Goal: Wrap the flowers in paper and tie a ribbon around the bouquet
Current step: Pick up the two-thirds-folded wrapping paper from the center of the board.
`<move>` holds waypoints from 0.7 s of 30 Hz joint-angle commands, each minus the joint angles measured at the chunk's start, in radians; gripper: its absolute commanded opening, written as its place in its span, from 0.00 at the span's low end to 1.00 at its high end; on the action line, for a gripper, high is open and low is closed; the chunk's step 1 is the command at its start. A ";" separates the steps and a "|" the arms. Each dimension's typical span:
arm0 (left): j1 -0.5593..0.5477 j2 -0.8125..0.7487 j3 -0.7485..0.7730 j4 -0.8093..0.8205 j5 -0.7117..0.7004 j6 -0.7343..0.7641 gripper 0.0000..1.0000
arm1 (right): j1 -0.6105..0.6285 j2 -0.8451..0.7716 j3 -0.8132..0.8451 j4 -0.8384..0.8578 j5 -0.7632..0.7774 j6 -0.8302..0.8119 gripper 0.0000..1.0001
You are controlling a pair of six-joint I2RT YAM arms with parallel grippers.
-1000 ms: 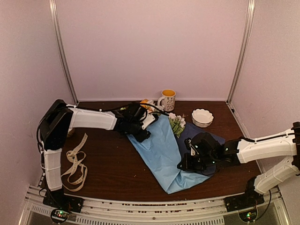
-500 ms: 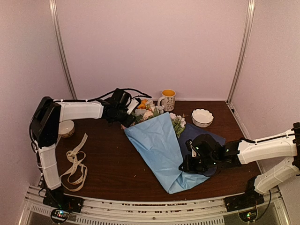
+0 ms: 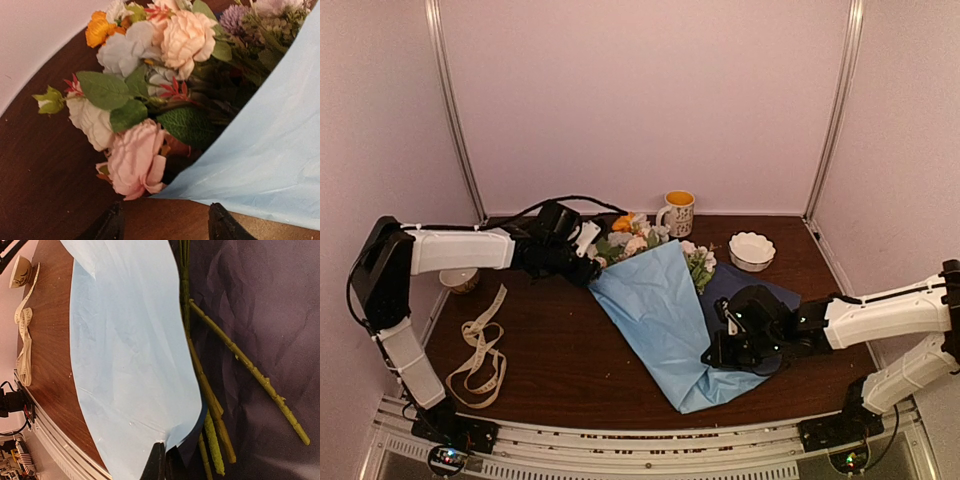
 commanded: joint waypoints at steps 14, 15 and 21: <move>-0.117 0.071 -0.017 0.004 0.029 -0.055 0.61 | -0.008 0.071 0.051 -0.012 0.007 -0.033 0.00; -0.117 0.081 -0.005 -0.006 0.017 -0.053 0.61 | -0.009 0.077 0.056 -0.016 0.007 -0.035 0.00; -0.145 0.063 0.027 -0.022 -0.007 -0.028 0.60 | -0.007 0.094 0.070 -0.022 -0.005 -0.045 0.00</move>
